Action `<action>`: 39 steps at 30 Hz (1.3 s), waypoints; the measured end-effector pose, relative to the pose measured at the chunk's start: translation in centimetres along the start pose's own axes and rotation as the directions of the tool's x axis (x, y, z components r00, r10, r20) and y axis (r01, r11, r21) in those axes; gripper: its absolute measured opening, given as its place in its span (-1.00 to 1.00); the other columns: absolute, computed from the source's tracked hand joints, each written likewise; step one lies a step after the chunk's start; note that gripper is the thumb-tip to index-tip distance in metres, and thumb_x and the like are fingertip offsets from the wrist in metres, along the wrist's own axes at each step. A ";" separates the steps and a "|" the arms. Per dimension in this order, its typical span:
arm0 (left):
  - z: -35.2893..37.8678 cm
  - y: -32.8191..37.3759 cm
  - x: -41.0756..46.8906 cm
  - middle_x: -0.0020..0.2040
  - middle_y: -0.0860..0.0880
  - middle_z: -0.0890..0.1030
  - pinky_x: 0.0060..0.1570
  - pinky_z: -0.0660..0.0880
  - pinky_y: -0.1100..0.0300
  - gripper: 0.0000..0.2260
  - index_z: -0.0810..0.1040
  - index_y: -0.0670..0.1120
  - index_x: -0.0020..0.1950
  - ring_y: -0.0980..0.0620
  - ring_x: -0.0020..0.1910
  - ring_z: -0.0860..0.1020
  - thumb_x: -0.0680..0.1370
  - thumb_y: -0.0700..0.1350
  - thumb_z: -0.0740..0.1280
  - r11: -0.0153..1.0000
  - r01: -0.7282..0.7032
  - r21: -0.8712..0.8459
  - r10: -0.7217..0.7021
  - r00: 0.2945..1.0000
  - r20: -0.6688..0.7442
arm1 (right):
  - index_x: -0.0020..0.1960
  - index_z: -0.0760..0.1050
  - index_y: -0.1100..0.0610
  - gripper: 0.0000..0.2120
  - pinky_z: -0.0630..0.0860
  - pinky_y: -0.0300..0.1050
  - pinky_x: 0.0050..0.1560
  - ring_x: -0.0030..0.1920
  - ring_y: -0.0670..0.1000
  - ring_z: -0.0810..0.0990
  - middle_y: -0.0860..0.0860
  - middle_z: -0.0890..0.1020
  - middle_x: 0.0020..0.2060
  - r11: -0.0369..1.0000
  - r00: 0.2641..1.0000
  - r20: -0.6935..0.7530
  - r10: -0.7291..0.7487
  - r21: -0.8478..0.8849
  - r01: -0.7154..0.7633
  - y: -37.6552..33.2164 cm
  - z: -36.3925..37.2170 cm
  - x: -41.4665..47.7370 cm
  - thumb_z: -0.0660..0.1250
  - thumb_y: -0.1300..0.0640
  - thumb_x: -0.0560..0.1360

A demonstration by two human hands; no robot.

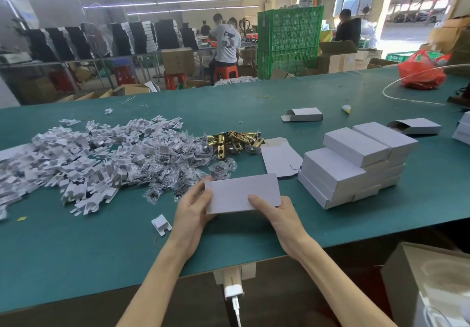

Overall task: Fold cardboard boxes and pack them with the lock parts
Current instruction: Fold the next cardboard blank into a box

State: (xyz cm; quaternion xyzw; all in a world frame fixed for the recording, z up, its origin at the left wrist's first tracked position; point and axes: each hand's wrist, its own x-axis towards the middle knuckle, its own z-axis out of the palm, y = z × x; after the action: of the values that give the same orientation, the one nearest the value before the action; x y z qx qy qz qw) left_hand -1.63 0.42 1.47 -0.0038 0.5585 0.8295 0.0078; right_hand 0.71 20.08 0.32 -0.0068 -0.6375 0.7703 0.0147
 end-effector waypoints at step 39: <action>-0.4 0.1 0.1 0.26 -0.09 0.69 -0.05 0.65 0.17 -0.70 0.55 -0.10 0.43 0.06 0.06 0.65 0.70 -0.18 0.24 0.999 0.012 -0.039 -0.011 1.000 0.020 | 0.21 0.58 0.15 -0.44 0.48 0.05 0.37 0.18 0.11 0.64 0.08 0.71 0.09 0.997 0.997 0.021 0.068 0.045 -0.069 -0.6 0.0 -0.3 0.49 -0.15 0.33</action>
State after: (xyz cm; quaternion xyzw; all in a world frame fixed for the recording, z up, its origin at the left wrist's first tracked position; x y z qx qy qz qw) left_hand -1.76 0.00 1.43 0.0010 0.5418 0.8403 0.0182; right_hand 1.02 20.17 0.87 -0.0207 -0.6193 0.7847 -0.0177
